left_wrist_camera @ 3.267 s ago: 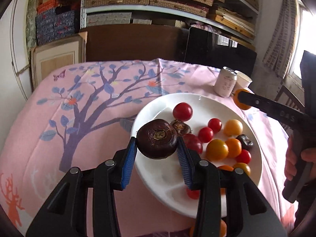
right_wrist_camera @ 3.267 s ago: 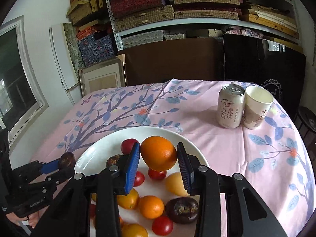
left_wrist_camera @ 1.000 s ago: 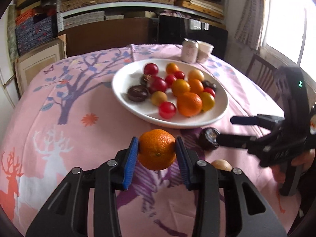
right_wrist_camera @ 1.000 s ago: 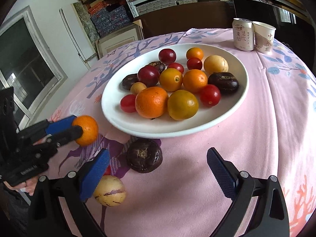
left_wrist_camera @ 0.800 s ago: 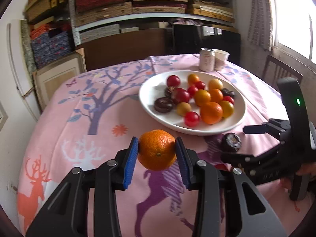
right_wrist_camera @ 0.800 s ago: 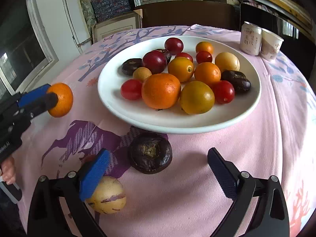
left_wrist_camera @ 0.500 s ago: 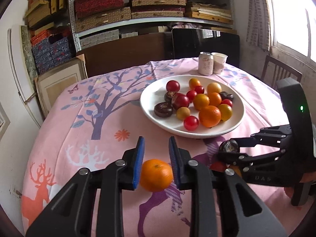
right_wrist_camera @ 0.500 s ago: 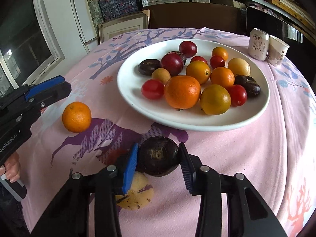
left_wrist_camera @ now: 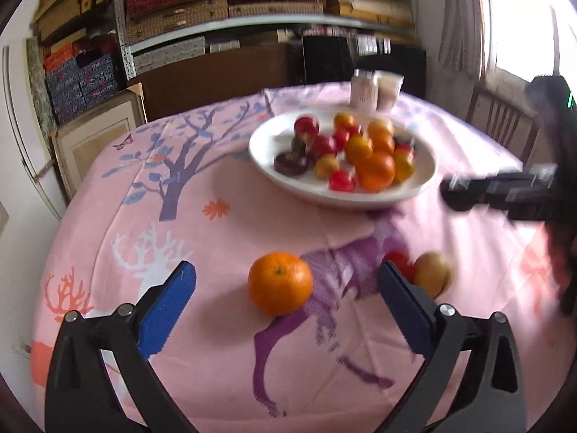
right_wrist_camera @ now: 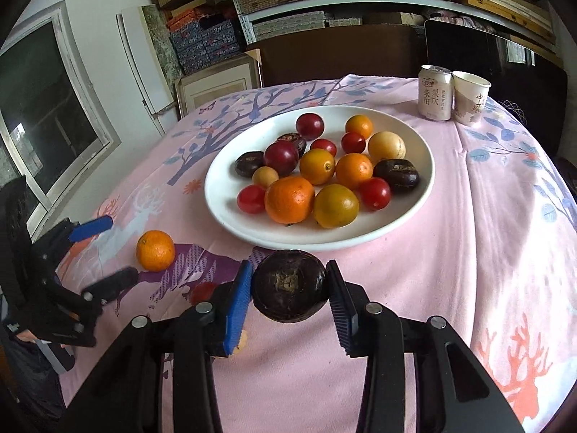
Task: Organize fruits
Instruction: 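Grasp the dark passion fruit with the right tool and carry both fruits over the plate, then release the orange and passion fruit onto the plate and pull both tools back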
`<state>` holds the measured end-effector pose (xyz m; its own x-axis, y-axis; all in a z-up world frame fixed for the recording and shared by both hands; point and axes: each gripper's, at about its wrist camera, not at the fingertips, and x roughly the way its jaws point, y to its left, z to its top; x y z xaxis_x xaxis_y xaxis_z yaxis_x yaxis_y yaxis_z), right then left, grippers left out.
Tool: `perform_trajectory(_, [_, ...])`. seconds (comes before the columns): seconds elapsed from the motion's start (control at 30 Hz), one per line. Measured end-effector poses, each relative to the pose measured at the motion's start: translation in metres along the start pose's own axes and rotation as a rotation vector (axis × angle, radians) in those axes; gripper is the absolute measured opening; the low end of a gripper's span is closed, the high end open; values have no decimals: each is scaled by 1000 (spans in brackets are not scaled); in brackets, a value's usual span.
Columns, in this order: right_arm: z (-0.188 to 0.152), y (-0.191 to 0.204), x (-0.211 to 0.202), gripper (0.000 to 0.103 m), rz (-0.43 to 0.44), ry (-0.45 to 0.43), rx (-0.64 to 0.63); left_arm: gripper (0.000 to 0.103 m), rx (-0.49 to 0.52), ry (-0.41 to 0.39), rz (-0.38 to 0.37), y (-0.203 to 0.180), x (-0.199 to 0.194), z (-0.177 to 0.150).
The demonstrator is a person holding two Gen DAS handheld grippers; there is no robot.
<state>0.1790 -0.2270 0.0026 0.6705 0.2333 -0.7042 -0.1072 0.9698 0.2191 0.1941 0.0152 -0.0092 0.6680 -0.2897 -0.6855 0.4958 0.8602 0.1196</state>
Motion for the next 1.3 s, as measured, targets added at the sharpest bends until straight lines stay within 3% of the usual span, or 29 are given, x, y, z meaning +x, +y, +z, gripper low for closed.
perform_trajectory(0.07, [1, -3, -6, 42, -2, -18, 6, 99, 20, 52, 49, -3, 15, -2])
perform_trajectory(0.13, [0, -3, -13, 42, -1, -37, 1, 99, 3, 83, 41, 0, 28, -4])
perform_trajectory(0.17, [1, -4, -16, 42, 2, -46, 0, 92, -11, 95, 19, 2, 33, -6])
perform_trajectory(0.2, [1, -4, -19, 42, 5, -54, 1, 59, -25, 115, -11, 4, 36, -8])
perform_trajectory(0.23, [1, -5, -22, 42, 9, -62, 2, 46, -54, 160, -31, 7, 41, -9])
perform_trajectory(0.37, [3, -5, -40, 42, -3, -129, -24, 44, -166, 174, -97, 18, 32, -8])
perform_trajectory(0.47, [16, -9, -46, 42, -49, -143, -47, 44, -218, 122, -186, 20, 20, 6])
perform_trajectory(0.53, [35, -13, -41, 42, -44, -123, -37, 44, -162, 88, -128, 9, 22, 24])
perform_trajectory(0.6, [57, -10, -35, 42, -35, -119, -56, 44, -101, 102, -57, -5, 36, 41])
perform_trajectory(0.7, [92, -11, -15, 42, -7, -120, -50, 44, -85, 117, -63, -15, 58, 61])
perform_trajectory(0.83, [137, -22, 40, 42, -34, -64, 16, 44, -143, 54, -57, -8, 54, 80])
perform_trajectory(0.9, [147, -24, 60, 42, -61, -45, 21, 44, -118, 37, -103, -13, 47, 85])
perform_trajectory(0.97, [152, -31, 80, 41, -66, -23, 54, 44, -79, 31, -92, -20, 48, 91])
perform_trajectory(1.07, [156, -42, 103, 42, -92, 8, 112, 44, -92, 70, -118, -21, 70, 98])
perform_trajectory(1.17, [157, -42, 111, 43, -85, -14, 83, 44, -112, 111, -109, -19, 91, 94])
perform_trajectory(1.23, [159, -43, 111, 72, -91, -32, 70, 52, -132, 81, -102, -19, 91, 91])
perform_trajectory(1.27, [158, -45, 109, 93, -103, -53, 78, 71, -132, 58, -105, -20, 88, 91])
perform_trajectory(1.3, [155, -47, 104, 96, -107, -81, 91, 96, -123, 38, -96, -22, 82, 90])
